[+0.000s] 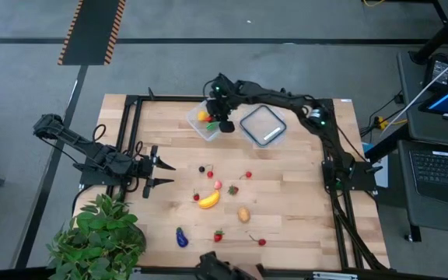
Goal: Pick and placing Produce into tupperware
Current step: Put the red chili pepper into the transparent container
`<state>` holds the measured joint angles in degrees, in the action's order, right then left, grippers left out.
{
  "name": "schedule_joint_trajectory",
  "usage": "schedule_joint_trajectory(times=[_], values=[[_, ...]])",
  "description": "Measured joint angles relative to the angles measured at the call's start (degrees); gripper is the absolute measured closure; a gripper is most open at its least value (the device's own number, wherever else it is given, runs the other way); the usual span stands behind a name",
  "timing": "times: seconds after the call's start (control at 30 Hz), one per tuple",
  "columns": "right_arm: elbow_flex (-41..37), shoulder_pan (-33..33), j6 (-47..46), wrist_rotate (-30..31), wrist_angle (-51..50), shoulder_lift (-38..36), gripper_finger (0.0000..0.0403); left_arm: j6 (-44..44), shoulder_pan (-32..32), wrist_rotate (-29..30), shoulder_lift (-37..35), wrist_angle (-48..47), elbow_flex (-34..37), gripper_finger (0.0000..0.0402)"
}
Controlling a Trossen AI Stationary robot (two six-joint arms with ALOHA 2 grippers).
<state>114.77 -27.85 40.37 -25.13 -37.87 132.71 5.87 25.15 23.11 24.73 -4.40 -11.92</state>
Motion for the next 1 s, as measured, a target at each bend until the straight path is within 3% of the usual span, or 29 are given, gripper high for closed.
schedule_joint_trajectory(times=[0.3, 0.63, 0.83, 1.0], values=[[17.74, -1.59, 6.52, 1.52, -13.9, 9.64, 0.0358, -0.02, -0.03, 0.0, 0.0, -0.1, 0.0, 0.0217], [19.53, -2.3, 7.19, 0.8, -14.06, 11.84, 0.0358, -0.46, -0.07, 0.33, 0.0, -0.1, 0.0, 0.0217], [19.48, -2.3, 1.94, 0.52, -15.94, 11.91, 0.0357, -0.46, -0.09, 0.37, 0.0, -0.1, 0.0, 0.0217], [19.46, -2.3, 1.63, 0.45, -16.22, 11.93, 0.0321, -0.46, -0.09, 0.39, 0.0, -0.07, 0.0, 0.0217]])
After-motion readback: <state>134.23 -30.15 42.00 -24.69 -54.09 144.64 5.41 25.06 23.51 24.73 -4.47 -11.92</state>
